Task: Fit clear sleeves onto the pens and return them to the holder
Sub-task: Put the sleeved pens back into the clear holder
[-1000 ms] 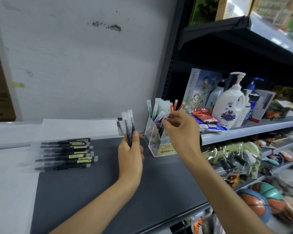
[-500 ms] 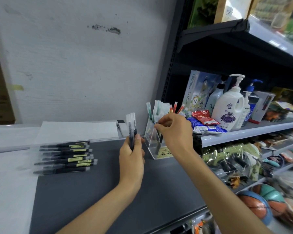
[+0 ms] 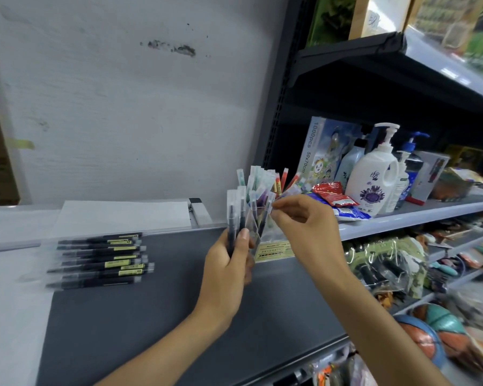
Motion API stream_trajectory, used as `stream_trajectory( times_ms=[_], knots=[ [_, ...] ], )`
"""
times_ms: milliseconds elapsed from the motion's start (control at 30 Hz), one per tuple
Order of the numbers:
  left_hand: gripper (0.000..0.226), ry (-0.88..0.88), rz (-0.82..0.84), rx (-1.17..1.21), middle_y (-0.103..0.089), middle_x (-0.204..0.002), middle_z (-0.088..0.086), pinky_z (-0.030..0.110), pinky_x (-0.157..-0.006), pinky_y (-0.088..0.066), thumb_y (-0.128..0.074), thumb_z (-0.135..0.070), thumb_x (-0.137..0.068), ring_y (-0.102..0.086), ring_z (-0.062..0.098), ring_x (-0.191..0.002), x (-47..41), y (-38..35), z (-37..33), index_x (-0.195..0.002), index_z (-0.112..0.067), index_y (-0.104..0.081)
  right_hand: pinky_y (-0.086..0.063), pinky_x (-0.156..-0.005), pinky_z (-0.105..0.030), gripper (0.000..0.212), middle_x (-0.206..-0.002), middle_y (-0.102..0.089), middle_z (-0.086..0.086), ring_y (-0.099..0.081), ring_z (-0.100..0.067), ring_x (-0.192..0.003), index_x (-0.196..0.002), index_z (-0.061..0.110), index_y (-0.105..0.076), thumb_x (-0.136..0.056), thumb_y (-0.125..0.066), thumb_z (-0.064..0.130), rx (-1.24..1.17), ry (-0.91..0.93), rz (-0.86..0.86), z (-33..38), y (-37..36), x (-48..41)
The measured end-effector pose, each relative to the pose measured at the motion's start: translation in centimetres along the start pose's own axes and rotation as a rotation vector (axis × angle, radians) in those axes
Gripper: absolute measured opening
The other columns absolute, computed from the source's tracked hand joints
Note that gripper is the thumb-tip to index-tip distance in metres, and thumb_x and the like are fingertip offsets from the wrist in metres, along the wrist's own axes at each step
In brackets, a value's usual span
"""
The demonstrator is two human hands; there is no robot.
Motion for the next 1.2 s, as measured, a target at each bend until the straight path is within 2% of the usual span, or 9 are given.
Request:
stream_trajectory(
  times_ms=[133, 233, 433, 567, 633, 767, 933, 1067, 1200],
  knots=[
    [0.038, 0.006, 0.167, -0.023, -0.040, -0.055, 0.000, 0.022, -0.041, -0.029, -0.051, -0.041, -0.104, -0.031, 0.011, -0.043, 0.6, -1.6, 0.2, -0.093, -0.005, -0.055, -0.048, -0.063, -0.013, 0.013, -0.078, -0.074, 0.015, -0.063, 0.003, -0.068, -0.097, 0.027, -0.081, -0.097, -0.071, 0.019, -0.228, -0.115, 0.080, -0.8, 0.4, 1.5],
    [0.040, 0.050, 0.263, -0.014, -0.043, -0.057, 0.002, 0.023, -0.040, -0.031, -0.053, -0.047, -0.101, -0.032, 0.013, -0.043, 0.8, -2.5, 0.6, -0.099, -0.008, -0.057, -0.040, -0.059, -0.022, 0.020, -0.072, -0.066, 0.007, -0.054, -0.007, -0.067, -0.100, 0.021, -0.083, -0.096, -0.067, 0.011, -0.348, -0.220, 0.178, -1.6, -0.2, 2.6],
    [0.030, 0.073, 0.327, -0.016, -0.040, -0.058, 0.011, 0.024, -0.038, -0.030, -0.051, -0.044, -0.105, -0.031, 0.018, -0.041, 0.7, -2.8, 0.9, -0.086, -0.025, -0.063, -0.043, -0.056, -0.013, 0.011, -0.069, -0.060, -0.013, -0.051, -0.009, -0.060, -0.090, 0.003, -0.078, -0.096, -0.072, 0.010, -0.379, -0.087, 0.222, -0.6, -0.4, 3.7],
    [0.034, 0.096, 0.345, -0.028, -0.054, -0.062, 0.014, 0.016, -0.035, -0.029, -0.049, -0.047, -0.105, -0.045, 0.022, -0.036, 0.7, -2.9, 1.0, -0.079, -0.030, -0.064, -0.044, -0.056, -0.010, 0.009, -0.065, -0.066, 0.000, -0.056, -0.003, -0.058, -0.090, 0.005, -0.078, -0.095, -0.074, 0.011, -0.379, -0.075, 0.185, -1.0, -0.1, 3.6],
    [0.031, 0.099, 0.352, -0.015, -0.061, -0.067, 0.015, 0.017, -0.034, -0.031, -0.050, -0.048, -0.105, -0.054, 0.025, -0.040, 0.7, -2.9, 1.1, -0.089, -0.028, -0.067, -0.045, -0.056, -0.009, 0.008, -0.065, -0.068, 0.006, -0.058, 0.002, -0.057, -0.090, 0.007, -0.078, -0.095, -0.074, 0.011, -0.389, -0.074, 0.162, -1.0, 0.1, 3.4],
    [0.037, 0.108, 0.269, -0.033, -0.071, -0.080, 0.011, 0.030, -0.042, -0.046, -0.050, -0.055, -0.102, -0.067, 0.030, -0.062, 0.3, -2.5, 1.5, -0.119, -0.026, -0.067, -0.048, -0.060, -0.017, 0.010, -0.068, -0.070, 0.004, -0.059, -0.003, -0.059, -0.086, 0.017, -0.078, -0.095, -0.075, 0.017, -0.390, -0.066, 0.021, -1.2, 1.9, 2.7],
    [0.035, 0.060, 0.054, -0.074, -0.069, -0.075, 0.008, 0.027, -0.046, -0.044, -0.050, -0.050, -0.101, -0.065, 0.025, -0.058, -0.6, -0.6, 1.2, -0.109, -0.020, -0.067, -0.052, -0.064, -0.019, 0.006, -0.080, -0.075, -0.004, -0.065, -0.006, -0.063, -0.097, 0.016, -0.073, -0.100, -0.071, 0.021, -0.339, 0.000, -0.160, -1.0, 4.4, 1.5],
    [0.029, 0.017, -0.050, -0.132, -0.035, -0.057, -0.004, 0.022, -0.043, -0.028, -0.050, -0.038, -0.107, -0.030, 0.012, -0.048, -0.8, 0.9, 1.4, -0.101, -0.016, -0.068, -0.059, -0.068, -0.020, 0.010, -0.090, -0.077, 0.001, -0.075, -0.013, -0.081, -0.109, 0.021, -0.066, -0.101, -0.069, 0.018, -0.286, 0.063, -0.221, -0.2, 4.9, 0.5],
    [0.028, 0.021, -0.094, -0.176, -0.043, -0.051, -0.019, 0.017, -0.046, -0.029, -0.052, -0.036, -0.108, -0.036, 0.003, -0.044, -1.1, 1.4, 1.7, -0.094, -0.019, -0.069, -0.065, -0.075, -0.034, 0.021, -0.091, -0.076, 0.011, -0.076, -0.012, -0.084, -0.100, 0.036, -0.061, -0.101, -0.069, 0.016, -0.202, 0.139, -0.167, 0.6, 3.5, -0.3]
  ],
)
Point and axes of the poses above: each hand's wrist, its own x-axis away from the middle knuckle, its own y-axis out of the back of the hand, z = x × y, the point moved 8 cm from there along -x, towards the middle knuckle
